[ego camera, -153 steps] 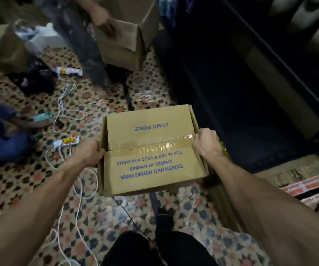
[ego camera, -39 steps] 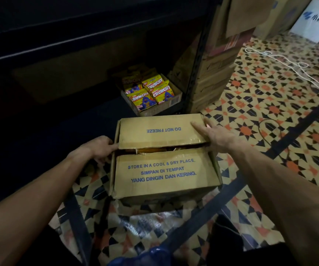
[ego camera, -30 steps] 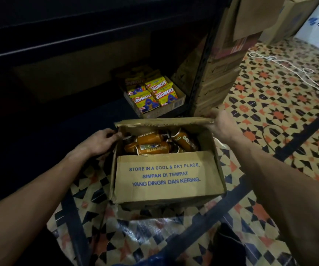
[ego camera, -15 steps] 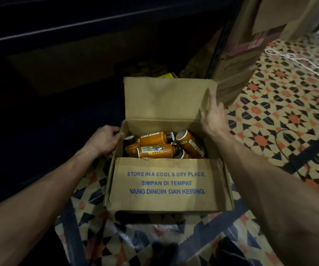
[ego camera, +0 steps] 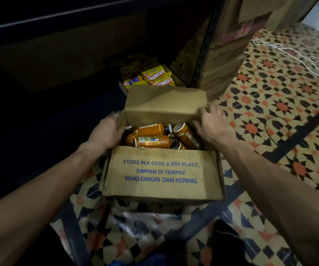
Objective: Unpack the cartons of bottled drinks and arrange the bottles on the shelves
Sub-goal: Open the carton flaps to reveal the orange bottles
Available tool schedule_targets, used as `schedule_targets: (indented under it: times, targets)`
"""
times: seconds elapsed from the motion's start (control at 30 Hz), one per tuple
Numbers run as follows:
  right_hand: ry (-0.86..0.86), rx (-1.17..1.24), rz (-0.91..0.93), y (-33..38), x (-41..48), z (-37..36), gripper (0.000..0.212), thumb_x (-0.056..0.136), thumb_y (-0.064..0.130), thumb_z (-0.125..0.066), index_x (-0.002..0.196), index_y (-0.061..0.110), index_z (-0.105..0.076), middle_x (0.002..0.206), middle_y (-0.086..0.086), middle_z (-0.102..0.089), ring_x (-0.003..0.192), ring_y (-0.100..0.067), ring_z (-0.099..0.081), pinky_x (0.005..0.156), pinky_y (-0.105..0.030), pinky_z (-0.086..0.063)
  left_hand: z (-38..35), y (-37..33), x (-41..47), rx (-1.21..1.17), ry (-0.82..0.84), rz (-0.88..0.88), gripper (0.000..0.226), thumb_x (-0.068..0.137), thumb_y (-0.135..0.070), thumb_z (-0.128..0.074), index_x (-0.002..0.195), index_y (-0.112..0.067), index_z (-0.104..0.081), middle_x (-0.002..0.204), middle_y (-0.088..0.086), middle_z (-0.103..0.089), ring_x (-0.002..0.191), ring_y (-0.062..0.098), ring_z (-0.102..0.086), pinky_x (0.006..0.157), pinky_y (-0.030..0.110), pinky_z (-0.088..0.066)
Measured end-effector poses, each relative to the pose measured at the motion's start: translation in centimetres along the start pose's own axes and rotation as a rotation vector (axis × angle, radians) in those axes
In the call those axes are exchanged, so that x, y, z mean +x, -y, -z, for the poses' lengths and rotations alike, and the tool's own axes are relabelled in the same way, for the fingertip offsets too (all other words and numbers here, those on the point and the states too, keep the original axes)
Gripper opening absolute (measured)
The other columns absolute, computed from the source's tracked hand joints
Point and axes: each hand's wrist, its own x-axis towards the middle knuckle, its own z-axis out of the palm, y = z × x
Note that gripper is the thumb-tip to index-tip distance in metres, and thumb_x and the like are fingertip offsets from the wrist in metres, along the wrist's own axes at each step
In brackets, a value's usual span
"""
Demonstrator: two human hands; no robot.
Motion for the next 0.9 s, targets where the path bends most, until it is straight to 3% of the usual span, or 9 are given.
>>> schedule_targets:
  times: [0.1,0.17,0.23,0.27,0.43,0.6,0.7,0.8,0.9]
  targets:
    - [0.015,-0.069,0.114,0.3,-1.8,0.2,0.052,0.100,0.035,-0.057,0.144,0.011,-0.047,0.153,-0.021,-0.038,0.143,-0.037,-0.034,0.119,-0.050,-0.029,-0.5,-0.6,-1.2,0.180,-0.119,-0.298,0.041,0.095,-0.038,-0.060,0.129,-0.016,-0.055,0.130,0.005,-0.054,0.116,0.025,-0.052,0.098,0.043,-0.047]
    - [0.145,-0.102,0.119,0.4,-2.7,0.2,0.050,0.099,0.038,-0.058,0.142,0.014,-0.050,0.146,-0.017,-0.047,0.137,-0.033,-0.042,0.115,-0.047,-0.033,0.0,-1.4,-1.9,0.158,0.146,-0.354,0.027,0.098,-0.042,-0.053,0.109,-0.021,-0.063,0.111,0.000,-0.064,0.100,0.017,-0.061,0.086,0.036,-0.052]
    - [0.243,-0.148,0.112,0.1,-3.7,0.1,0.048,0.100,0.043,-0.055,0.140,0.017,-0.053,0.144,-0.014,-0.049,0.137,-0.031,-0.043,0.117,-0.047,-0.030,0.3,-1.8,-2.8,0.135,0.432,-0.252,0.030,0.100,-0.044,-0.047,0.095,-0.024,-0.067,0.096,-0.002,-0.069,0.086,0.011,-0.065,0.077,0.032,-0.054]
    - [0.260,-0.139,0.118,-0.1,-4.1,0.1,0.046,0.101,0.044,-0.051,0.138,0.017,-0.055,0.145,-0.014,-0.049,0.137,-0.031,-0.042,0.118,-0.047,-0.028,0.6,-2.0,-3.1,0.111,0.473,-0.204,0.032,0.100,-0.045,-0.047,0.091,-0.024,-0.069,0.092,-0.002,-0.069,0.083,0.011,-0.066,0.076,0.032,-0.055]
    - [0.319,0.179,0.015,-0.5,-5.8,2.4,0.040,0.106,0.038,-0.040,0.130,0.015,-0.061,0.128,-0.008,-0.062,0.117,-0.024,-0.058,0.101,-0.039,-0.046,4.7,-3.6,-3.8,0.001,0.477,-0.075,0.037,0.100,-0.043,-0.050,0.086,-0.021,-0.075,0.101,-0.002,-0.067,0.098,0.015,-0.063,0.094,0.038,-0.049]
    - [0.546,0.345,-0.062,-0.3,-5.9,5.5,0.040,0.103,0.034,-0.047,0.137,0.016,-0.060,0.130,-0.003,-0.061,0.121,-0.021,-0.056,0.097,-0.038,-0.045,7.8,-5.0,-4.9,0.051,0.570,-0.049,0.034,0.095,-0.037,-0.057,0.089,-0.010,-0.076,0.099,0.002,-0.073,0.095,0.019,-0.067,0.086,0.037,-0.051]
    - [0.657,0.481,-0.109,-0.3,-6.2,6.0,0.036,0.102,0.034,-0.052,0.132,0.017,-0.062,0.132,-0.003,-0.062,0.122,-0.020,-0.057,0.099,-0.039,-0.046,8.8,-5.2,-5.6,0.006,0.608,0.015,0.022,0.088,-0.031,-0.061,0.072,-0.016,-0.068,0.084,0.004,-0.069,0.079,0.018,-0.061,0.071,0.031,-0.047]
    - [0.838,0.689,-0.144,-0.7,-7.0,6.6,0.037,0.097,0.034,-0.060,0.129,0.016,-0.062,0.126,-0.007,-0.067,0.114,-0.021,-0.065,0.088,-0.039,-0.051,8.9,-5.0,-6.5,-0.037,0.708,0.072,0.017,0.088,-0.028,-0.056,0.079,-0.016,-0.065,0.085,0.005,-0.069,0.077,0.020,-0.062,0.068,0.031,-0.048]
    - [0.854,0.618,-0.104,-0.3,-7.8,7.0,0.042,0.093,0.030,-0.065,0.133,0.018,-0.059,0.128,-0.008,-0.064,0.115,-0.023,-0.063,0.089,-0.039,-0.052,8.5,-4.4,-7.1,0.036,0.870,0.072,0.027,0.089,-0.038,-0.064,0.102,-0.016,-0.073,0.102,0.001,-0.075,0.095,0.019,-0.071,0.081,0.036,-0.053]
